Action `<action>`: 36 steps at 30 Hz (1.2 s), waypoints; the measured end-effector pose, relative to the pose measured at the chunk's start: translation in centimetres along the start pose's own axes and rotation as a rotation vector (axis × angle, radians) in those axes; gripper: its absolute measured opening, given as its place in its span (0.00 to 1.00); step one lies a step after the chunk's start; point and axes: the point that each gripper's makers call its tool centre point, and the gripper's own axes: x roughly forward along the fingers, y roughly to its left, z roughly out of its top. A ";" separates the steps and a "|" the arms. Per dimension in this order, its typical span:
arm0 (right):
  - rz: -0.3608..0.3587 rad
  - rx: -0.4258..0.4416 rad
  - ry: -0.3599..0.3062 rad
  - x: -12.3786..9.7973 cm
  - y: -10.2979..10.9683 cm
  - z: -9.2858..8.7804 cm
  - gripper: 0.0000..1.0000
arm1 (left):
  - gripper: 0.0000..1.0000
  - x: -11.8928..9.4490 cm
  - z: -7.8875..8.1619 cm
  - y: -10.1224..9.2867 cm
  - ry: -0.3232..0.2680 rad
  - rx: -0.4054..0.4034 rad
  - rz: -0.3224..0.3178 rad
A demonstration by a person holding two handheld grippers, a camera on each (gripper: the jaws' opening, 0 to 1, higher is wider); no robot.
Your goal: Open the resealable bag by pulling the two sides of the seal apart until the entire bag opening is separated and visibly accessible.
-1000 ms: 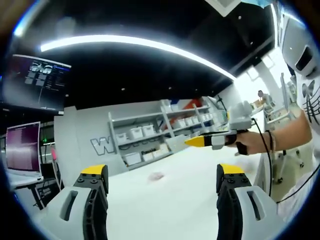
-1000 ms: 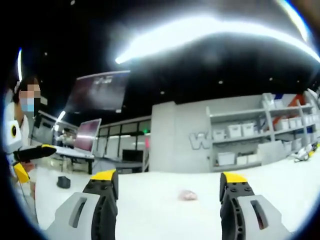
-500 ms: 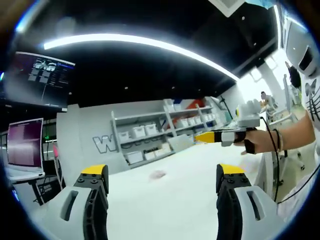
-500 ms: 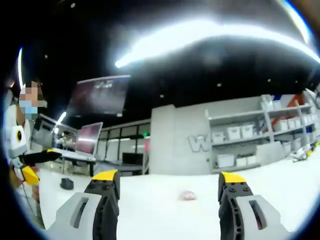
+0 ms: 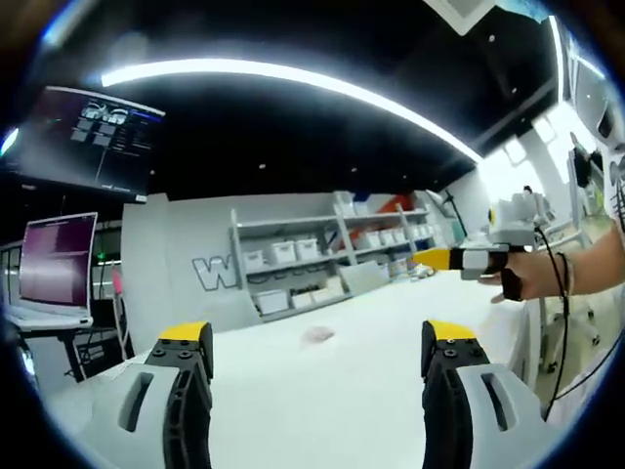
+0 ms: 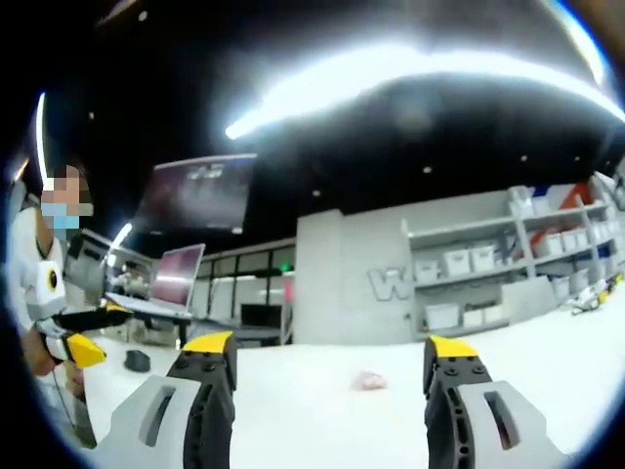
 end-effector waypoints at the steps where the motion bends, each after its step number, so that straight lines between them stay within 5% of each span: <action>1: -0.001 0.002 -0.003 -0.1 -0.2 -0.2 0.78 | 0.87 0.0 -0.2 0.2 0.000 -0.005 0.006; 15: 0.000 -0.002 -0.015 -1.1 -0.1 -0.1 0.75 | 0.86 0.4 -2.5 1.8 0.029 -0.031 0.060; 36: -0.005 -0.036 -0.003 -1.5 0.0 -0.8 0.68 | 0.83 1.1 -2.9 4.8 -0.002 -0.050 0.135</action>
